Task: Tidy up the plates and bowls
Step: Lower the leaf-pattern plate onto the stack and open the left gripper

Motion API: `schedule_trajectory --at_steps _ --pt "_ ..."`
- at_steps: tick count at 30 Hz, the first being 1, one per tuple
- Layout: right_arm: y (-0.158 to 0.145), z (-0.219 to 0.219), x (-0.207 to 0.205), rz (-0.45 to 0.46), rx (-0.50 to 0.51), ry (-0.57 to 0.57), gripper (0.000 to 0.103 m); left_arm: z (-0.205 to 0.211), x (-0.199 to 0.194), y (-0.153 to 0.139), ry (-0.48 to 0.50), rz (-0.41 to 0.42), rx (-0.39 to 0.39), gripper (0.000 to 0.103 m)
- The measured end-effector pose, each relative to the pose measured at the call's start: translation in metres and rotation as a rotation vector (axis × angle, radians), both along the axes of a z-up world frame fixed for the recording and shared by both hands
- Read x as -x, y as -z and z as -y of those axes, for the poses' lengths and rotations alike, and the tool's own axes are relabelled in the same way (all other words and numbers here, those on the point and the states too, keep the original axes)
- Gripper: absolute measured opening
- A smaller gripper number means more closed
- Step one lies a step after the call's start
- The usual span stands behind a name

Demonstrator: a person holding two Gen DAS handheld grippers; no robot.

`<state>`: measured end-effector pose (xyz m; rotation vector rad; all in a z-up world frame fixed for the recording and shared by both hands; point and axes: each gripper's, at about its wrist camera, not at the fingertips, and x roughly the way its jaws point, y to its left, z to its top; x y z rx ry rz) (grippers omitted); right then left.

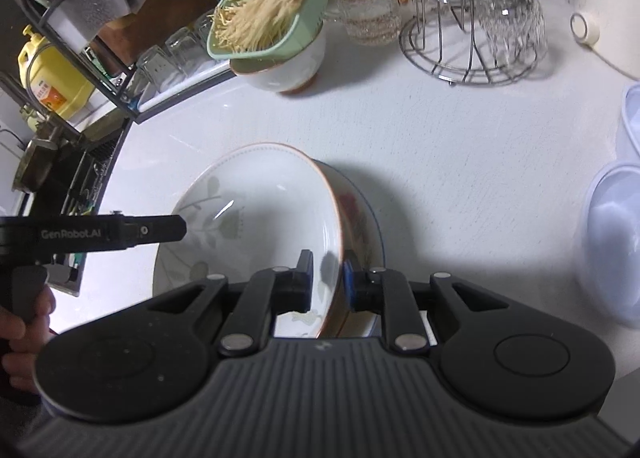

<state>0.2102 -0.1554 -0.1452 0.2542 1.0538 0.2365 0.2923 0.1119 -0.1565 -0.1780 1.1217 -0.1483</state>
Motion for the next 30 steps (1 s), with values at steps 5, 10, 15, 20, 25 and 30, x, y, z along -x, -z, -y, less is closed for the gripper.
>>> schedule_trajectory --at_steps 5,10,15,20,25,30 --pt "-0.004 0.003 0.001 0.027 0.033 0.005 0.020 -0.001 0.005 -0.002 -0.037 0.015 0.014 0.067" --pt "-0.007 0.005 0.002 0.054 0.014 -0.010 0.019 -0.001 0.012 -0.007 -0.066 0.041 0.021 0.067" --pt "-0.018 0.009 0.009 0.123 0.018 0.001 0.019 0.002 0.023 -0.019 -0.094 0.071 0.035 0.067" --pt "-0.038 0.014 0.020 0.217 0.039 -0.012 0.019 0.015 0.040 -0.043 -0.081 0.131 0.040 0.067" --pt "-0.063 0.022 0.036 0.309 0.050 -0.021 0.019 0.035 0.063 -0.074 -0.080 0.235 0.012 0.067" --pt "-0.088 0.035 0.054 0.371 0.056 -0.035 0.019 0.049 0.085 -0.101 -0.107 0.301 0.022 0.067"
